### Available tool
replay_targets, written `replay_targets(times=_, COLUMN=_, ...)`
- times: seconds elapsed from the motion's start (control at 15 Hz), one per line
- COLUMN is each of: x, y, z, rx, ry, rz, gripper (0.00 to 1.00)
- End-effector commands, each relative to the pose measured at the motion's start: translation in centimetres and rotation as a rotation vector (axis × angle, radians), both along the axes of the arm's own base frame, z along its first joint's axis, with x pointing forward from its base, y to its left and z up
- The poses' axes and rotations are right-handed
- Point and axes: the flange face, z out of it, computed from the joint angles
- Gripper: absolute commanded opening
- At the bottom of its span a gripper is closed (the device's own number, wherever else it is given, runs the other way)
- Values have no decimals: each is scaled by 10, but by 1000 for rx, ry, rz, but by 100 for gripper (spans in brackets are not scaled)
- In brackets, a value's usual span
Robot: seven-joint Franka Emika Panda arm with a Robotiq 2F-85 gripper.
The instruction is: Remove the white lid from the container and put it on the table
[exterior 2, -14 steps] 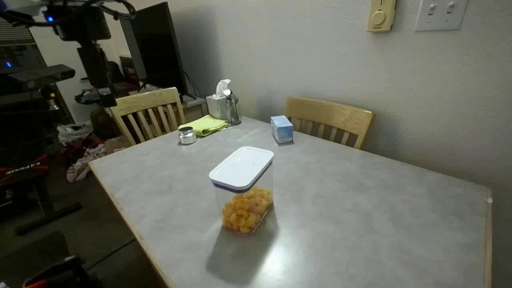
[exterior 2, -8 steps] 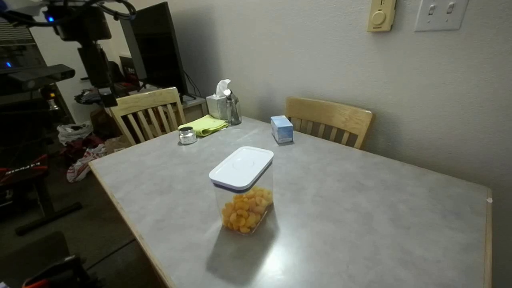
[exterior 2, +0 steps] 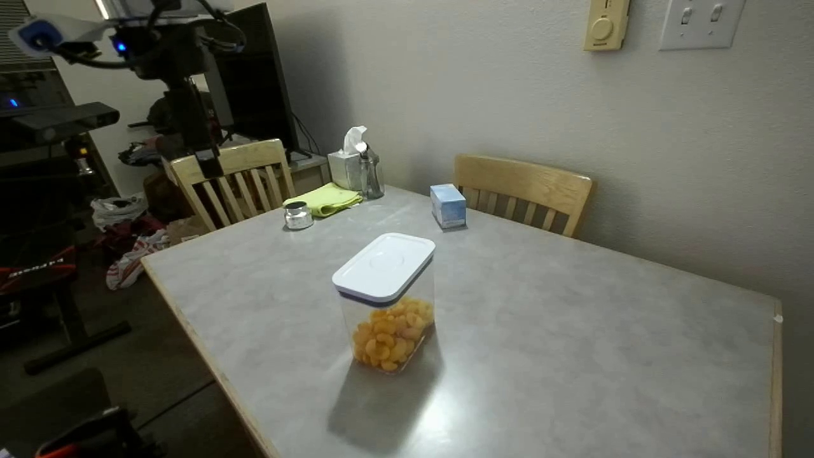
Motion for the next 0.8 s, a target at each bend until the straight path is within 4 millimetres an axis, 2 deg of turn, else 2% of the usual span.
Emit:
replay_targets(times=0.0, x=21, y=-26, z=-15, rx=9, ry=-16, rz=-37, gripper=100)
replay_targets(times=0.73, x=71, y=-114, z=-40, rx=25, ry=-47, rz=-85, gripper=100)
